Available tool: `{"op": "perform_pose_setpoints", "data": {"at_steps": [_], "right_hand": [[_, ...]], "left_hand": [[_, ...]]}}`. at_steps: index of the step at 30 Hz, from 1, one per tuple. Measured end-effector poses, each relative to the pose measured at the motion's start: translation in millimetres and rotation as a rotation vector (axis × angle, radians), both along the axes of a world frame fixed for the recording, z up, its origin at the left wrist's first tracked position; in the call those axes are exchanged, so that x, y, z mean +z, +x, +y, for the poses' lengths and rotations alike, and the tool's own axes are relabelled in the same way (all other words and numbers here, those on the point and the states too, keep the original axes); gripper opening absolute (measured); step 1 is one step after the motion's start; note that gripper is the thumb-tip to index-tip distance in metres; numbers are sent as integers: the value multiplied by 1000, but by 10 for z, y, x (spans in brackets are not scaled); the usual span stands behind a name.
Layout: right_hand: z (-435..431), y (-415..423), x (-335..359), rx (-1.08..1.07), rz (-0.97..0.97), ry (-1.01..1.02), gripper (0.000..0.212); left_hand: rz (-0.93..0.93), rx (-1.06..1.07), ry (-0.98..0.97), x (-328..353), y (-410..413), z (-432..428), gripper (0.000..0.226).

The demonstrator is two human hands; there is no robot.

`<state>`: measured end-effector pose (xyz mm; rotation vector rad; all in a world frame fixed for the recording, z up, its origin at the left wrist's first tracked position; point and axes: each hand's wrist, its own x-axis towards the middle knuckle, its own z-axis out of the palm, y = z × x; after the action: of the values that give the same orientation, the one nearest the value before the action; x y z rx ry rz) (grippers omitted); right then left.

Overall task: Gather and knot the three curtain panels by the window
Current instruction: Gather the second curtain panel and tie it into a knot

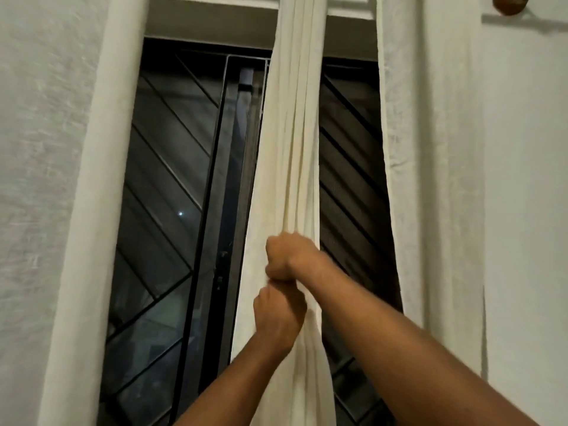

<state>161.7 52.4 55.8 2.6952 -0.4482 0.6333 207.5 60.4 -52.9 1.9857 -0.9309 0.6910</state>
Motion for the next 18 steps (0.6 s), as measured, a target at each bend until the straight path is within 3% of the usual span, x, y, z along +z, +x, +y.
{"op": "perform_pose_setpoints", "data": {"at_steps": [2, 5, 8, 11, 15, 18], "right_hand": [[-22, -10, -229, -5, 74, 32, 20], [4, -107, -164, 11, 36, -10, 24], [83, -210, 75, 68, -166, -161, 33], [152, -279, 304, 126, -392, -296, 33], [140, -312, 287, 52, -413, -299, 33], [76, -288, -120, 16, -288, -138, 22]], "left_hand": [[5, 41, 25, -292, 4, 15, 29], [-60, 34, -149, -335, -95, 89, 43], [-110, -24, -304, -122, -270, 158, 77], [-149, 19, -318, 128, -336, 131, 91], [-101, 104, -244, 175, -306, 166, 62], [24, 111, -125, -67, -202, 136, 31]]}}
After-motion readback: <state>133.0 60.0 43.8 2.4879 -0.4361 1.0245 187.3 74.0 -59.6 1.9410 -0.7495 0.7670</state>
